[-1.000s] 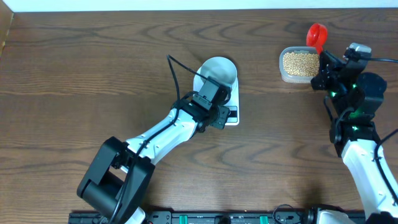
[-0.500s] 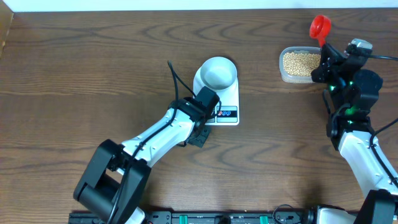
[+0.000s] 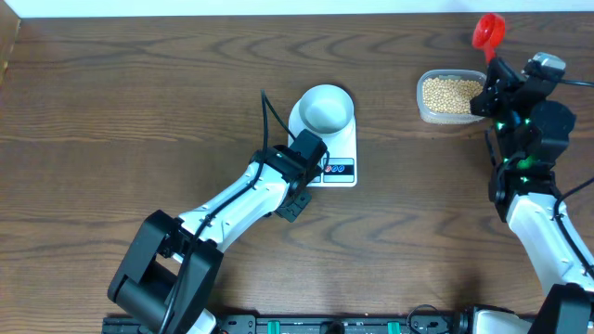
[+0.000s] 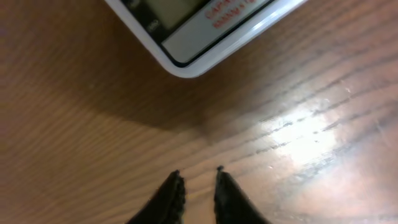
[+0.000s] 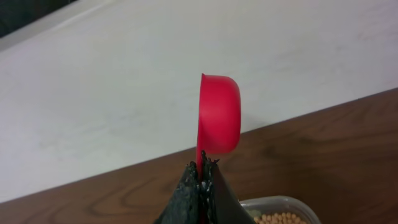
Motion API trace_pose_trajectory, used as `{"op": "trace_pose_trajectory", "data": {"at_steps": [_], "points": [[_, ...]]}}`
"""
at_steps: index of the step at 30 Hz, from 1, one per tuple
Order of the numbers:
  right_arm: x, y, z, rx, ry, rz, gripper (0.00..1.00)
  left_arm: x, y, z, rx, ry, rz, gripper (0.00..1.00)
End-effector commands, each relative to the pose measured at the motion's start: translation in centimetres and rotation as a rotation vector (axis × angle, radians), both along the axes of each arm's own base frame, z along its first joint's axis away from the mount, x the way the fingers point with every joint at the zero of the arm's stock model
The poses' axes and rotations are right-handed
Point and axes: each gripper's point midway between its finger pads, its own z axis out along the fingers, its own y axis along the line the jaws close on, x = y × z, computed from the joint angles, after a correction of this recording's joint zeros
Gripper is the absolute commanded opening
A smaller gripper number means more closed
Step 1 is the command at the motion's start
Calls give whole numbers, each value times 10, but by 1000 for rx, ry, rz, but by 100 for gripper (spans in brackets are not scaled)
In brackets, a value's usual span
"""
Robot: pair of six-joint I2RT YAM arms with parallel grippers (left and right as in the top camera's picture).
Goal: Scoop item into bowl and weigh 50g on scale
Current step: 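Withdraw the left gripper from the scale to the left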
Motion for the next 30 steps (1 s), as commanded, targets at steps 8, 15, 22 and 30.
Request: {"op": "trace_pose_trajectory", "data": {"at_steps": [8, 15, 22, 30], "points": [[5, -3, 22, 42, -45, -24, 1, 8, 5, 9, 25, -42, -16, 49], [5, -2, 22, 58, -45, -17, 1, 26, 15, 46, -51, -141, 52, 52], [5, -1, 22, 58, -45, -14, 1, 37, 32, 97, -237, -241, 137, 83], [5, -1, 22, 57, -45, -14, 1, 39, 49, 107, -262, -263, 233, 94]]}}
